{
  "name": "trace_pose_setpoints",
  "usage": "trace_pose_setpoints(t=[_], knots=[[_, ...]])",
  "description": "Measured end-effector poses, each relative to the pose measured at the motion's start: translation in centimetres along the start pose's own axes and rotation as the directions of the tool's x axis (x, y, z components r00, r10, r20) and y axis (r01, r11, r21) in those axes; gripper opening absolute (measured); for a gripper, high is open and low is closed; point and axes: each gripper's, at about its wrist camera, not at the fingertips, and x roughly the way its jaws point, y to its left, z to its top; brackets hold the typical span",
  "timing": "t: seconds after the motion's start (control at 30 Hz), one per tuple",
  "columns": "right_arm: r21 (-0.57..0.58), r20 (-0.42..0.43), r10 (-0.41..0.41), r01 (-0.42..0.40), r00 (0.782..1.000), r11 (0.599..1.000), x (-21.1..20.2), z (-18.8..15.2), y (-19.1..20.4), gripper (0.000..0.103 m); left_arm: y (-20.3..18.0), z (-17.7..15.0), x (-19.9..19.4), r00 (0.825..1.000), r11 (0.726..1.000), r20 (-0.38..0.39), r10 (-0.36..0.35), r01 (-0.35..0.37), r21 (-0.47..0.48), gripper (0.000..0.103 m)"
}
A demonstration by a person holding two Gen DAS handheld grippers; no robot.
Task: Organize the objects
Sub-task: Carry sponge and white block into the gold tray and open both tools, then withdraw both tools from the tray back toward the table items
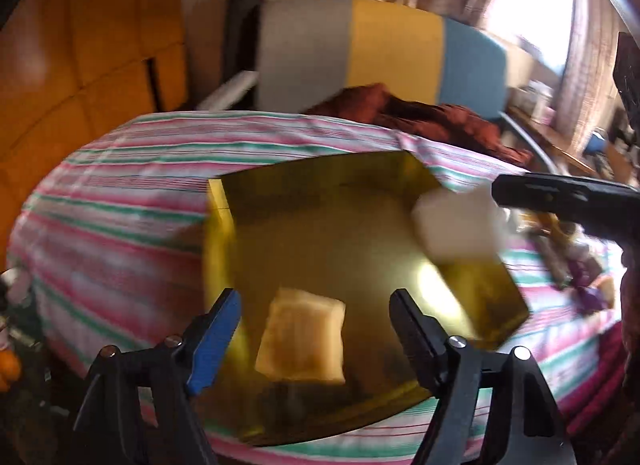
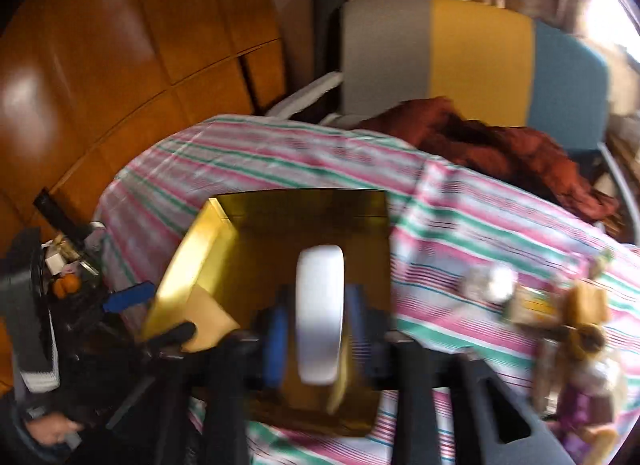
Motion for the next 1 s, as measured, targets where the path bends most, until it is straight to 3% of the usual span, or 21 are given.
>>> trace_pose_setpoints(t=[0.03, 0.07, 0.23, 0.4, 0.5, 0.57, 0.73, 1.0], knots=[[-0.003, 0.003, 0.000, 0.000, 1.000, 1.000, 0.4, 0.1, 0.8, 0.076, 0.6, -0.1, -0.4, 1.000, 1.000, 0.010, 0.021, -0.021, -0.009, 0.079], [-0.005, 0.011, 0.007, -0.007, 1.000, 1.000, 0.7, 0.0, 1.6, 0.081, 1.2, -0.4, -0.9, 0.999, 0.999, 0.020, 0.035, -0.034, -0.021, 0.079], [-0.034, -0.004, 0.002, -0.002, 1.000, 0.999, 1.8, -1.7, 3.7, 0.088, 2.2, -0.6, -2.9, 0.987, 0.987, 0.066, 0.148, -0.143, -0.067, 0.079], [-0.117, 0.077, -0.141, 0.150, 0.987, 0.982, 1.2, -4.0, 4.9, 0.102, 2.2, -0.8, -4.6, 0.970, 0.975, 0.115, 0.215, -0.207, -0.080, 0.079], [-0.115, 0.103, -0.249, 0.260, 0.963, 0.959, 1.0, -4.8, 5.1, 0.103, 2.3, -1.0, -5.6, 0.961, 0.970, 0.144, 0.238, -0.226, -0.092, 0.079], [-0.131, 0.092, -0.276, 0.286, 0.957, 0.949, 1.2, -5.1, 5.2, 0.103, 2.1, -1.0, -5.7, 0.960, 0.969, 0.142, 0.240, -0.229, -0.088, 0.079], [-0.100, 0.072, -0.258, 0.264, 0.964, 0.959, 1.0, -5.6, 4.4, 0.102, 1.6, -1.4, -6.0, 0.959, 0.969, 0.141, 0.247, -0.239, -0.069, 0.079], [-0.010, 0.109, -0.208, 0.210, 0.972, 0.978, -0.7, -6.6, 3.3, 0.100, 0.4, -1.6, -6.5, 0.955, 0.968, 0.153, 0.252, -0.251, -0.028, 0.079]])
